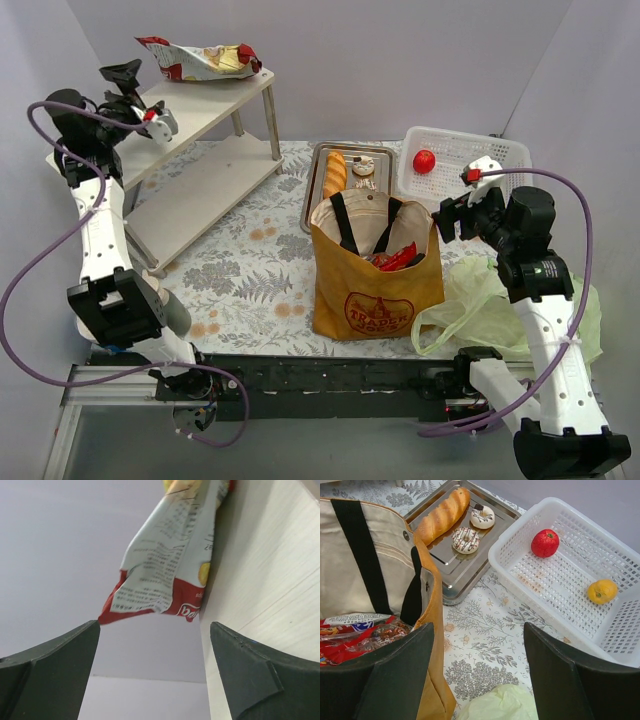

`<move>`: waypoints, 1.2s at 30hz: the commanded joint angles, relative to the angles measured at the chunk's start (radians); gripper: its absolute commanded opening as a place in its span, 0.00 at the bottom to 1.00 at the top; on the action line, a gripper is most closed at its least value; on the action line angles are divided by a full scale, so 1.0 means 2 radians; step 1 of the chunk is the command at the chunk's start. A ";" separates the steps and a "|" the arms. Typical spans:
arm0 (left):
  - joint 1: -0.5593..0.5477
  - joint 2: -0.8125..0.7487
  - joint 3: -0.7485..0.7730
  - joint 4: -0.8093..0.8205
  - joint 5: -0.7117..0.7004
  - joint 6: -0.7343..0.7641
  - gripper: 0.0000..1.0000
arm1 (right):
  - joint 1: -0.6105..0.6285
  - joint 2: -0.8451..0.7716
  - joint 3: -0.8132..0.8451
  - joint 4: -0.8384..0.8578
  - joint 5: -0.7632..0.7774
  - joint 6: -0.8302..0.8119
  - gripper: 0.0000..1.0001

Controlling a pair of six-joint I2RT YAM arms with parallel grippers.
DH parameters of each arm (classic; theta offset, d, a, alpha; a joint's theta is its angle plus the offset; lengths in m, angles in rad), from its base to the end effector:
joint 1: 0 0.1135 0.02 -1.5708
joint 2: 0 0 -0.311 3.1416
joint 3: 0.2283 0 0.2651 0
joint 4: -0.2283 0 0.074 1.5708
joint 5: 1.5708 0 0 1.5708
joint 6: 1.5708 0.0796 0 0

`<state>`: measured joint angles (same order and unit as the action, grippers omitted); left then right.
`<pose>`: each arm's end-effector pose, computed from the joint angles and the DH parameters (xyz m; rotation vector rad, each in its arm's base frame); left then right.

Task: Untie the knot of the grocery bags and take out the mixed food

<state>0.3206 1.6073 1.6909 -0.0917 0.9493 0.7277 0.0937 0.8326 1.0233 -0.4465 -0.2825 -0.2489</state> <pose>0.4038 0.0659 0.5047 0.9847 1.2304 0.0724 0.1955 0.0407 0.4133 -0.5037 1.7476 0.1481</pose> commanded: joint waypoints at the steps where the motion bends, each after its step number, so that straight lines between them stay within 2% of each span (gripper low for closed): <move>1: 0.008 -0.064 0.015 0.093 0.012 -0.227 0.93 | -0.005 -0.003 0.001 0.006 -0.017 0.012 0.79; 2: 0.005 -0.057 0.030 0.098 0.018 -0.260 0.93 | -0.006 0.001 0.001 0.010 -0.018 0.014 0.79; 4: -0.035 -0.038 0.064 0.110 -0.040 -0.331 0.88 | -0.008 0.006 -0.004 0.017 -0.020 0.018 0.79; 5: -0.052 -0.022 0.115 0.113 -0.073 -0.398 0.86 | -0.010 0.012 -0.005 0.021 -0.023 0.022 0.79; 6: -0.081 0.023 0.145 0.110 -0.102 -0.422 0.83 | -0.013 0.015 -0.005 0.028 -0.024 0.025 0.79; 7: -0.091 0.047 0.188 0.104 -0.155 -0.452 0.72 | -0.015 0.018 -0.006 0.031 -0.024 0.029 0.79; 8: -0.099 0.076 0.272 0.094 -0.175 -0.514 0.64 | -0.017 0.022 -0.007 0.032 -0.026 0.032 0.79; 9: -0.114 0.140 0.324 0.087 -0.194 -0.545 0.51 | -0.020 0.025 -0.007 0.035 -0.027 0.033 0.79; 10: -0.121 0.167 0.366 0.083 -0.241 -0.568 0.23 | -0.022 0.025 -0.007 0.035 -0.027 0.033 0.79; 11: -0.127 0.195 0.420 0.090 -0.257 -0.594 0.09 | -0.024 0.025 -0.008 0.033 -0.026 0.034 0.79; 12: -0.145 0.223 0.426 0.105 -0.274 -0.593 0.01 | -0.025 0.025 -0.009 0.031 -0.024 0.032 0.78; 15: -0.189 0.246 0.397 0.177 -0.327 -0.566 0.00 | -0.032 0.016 -0.022 0.025 -0.021 0.033 0.78; 18: -0.211 0.310 0.446 0.153 -0.344 -0.559 0.00 | -0.041 0.006 -0.036 0.013 -0.026 0.035 0.78; 20: -0.215 0.337 0.451 0.133 -0.371 -0.564 0.00 | -0.057 0.000 -0.039 0.008 -0.027 0.035 0.78; 24: -0.203 0.311 0.402 0.125 -0.417 -0.605 0.00 | -0.069 -0.007 -0.048 0.000 -0.026 0.036 0.78; 26: -0.193 0.261 0.344 0.122 -0.414 -0.640 0.00 | -0.073 -0.011 -0.054 -0.002 -0.029 0.037 0.78; 29: -0.161 0.197 0.239 0.120 -0.331 -0.685 0.00 | -0.077 -0.014 -0.066 -0.001 -0.031 0.039 0.78; 30: -0.125 0.162 0.215 0.114 -0.295 -0.697 0.00 | -0.078 -0.016 -0.070 0.002 -0.032 0.041 0.78; 31: -0.112 0.149 0.196 0.098 -0.209 -0.703 0.00 | -0.080 -0.016 -0.075 0.004 -0.032 0.041 0.78; 34: -0.084 0.121 0.162 0.049 -0.111 -0.698 0.00 | -0.084 -0.013 -0.083 0.012 -0.035 0.046 0.78; 36: -0.079 0.108 0.133 0.034 -0.095 -0.694 0.00 | -0.084 -0.009 -0.087 0.015 -0.038 0.048 0.78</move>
<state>0.1314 1.9343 2.0293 0.0715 0.5133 -0.6273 -0.0662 0.8124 0.8608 -0.4580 -0.3336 -0.1776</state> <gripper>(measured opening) 0.009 0.784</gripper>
